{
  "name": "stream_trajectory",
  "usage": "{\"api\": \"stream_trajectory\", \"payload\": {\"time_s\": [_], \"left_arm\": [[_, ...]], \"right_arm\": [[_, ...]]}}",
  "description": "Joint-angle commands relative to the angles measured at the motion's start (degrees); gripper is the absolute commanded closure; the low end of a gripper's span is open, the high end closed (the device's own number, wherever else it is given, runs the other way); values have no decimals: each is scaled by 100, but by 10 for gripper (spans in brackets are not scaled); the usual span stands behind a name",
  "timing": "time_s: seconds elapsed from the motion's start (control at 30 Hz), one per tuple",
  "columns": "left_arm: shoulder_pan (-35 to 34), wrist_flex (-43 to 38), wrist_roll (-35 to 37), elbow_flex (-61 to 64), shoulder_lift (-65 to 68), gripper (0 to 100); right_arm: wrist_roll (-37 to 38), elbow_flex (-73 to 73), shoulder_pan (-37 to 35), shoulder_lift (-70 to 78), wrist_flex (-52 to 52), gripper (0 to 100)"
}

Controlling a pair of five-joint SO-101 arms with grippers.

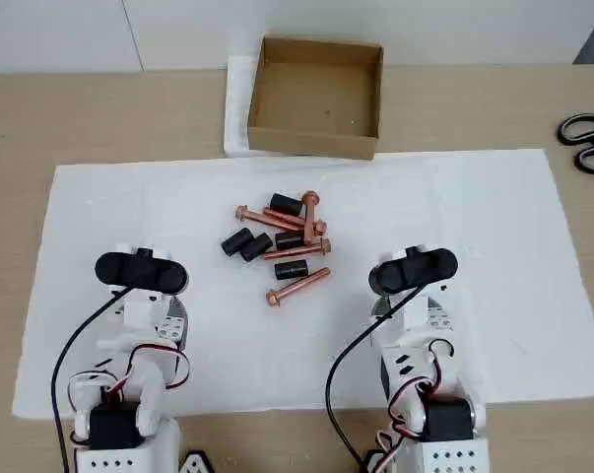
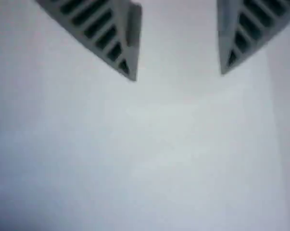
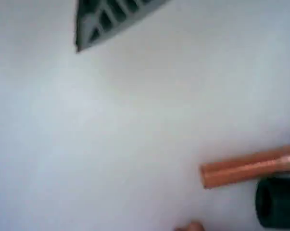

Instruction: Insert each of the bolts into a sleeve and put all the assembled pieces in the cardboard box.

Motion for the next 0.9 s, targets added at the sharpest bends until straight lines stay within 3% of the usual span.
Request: {"api": "stream_trajectory", "payload": {"time_s": [0.0,0.3,0.6,0.77,0.87], "left_arm": [[44,18,-35,-22,-70,895],[185,-316,-35,-75,-62,895],[-1029,-818,0,-1226,-35,895],[-1125,-598,35,-1912,44,895],[-1143,-615,448,-2440,712,895]], "right_arm": [[9,18,-13,-75,-119,847],[35,-79,330,-75,-470,847],[44,-2136,1938,-57,-1147,847],[35,-3165,1965,-31,-1182,847],[158,-3367,1763,136,-1288,847]]}}
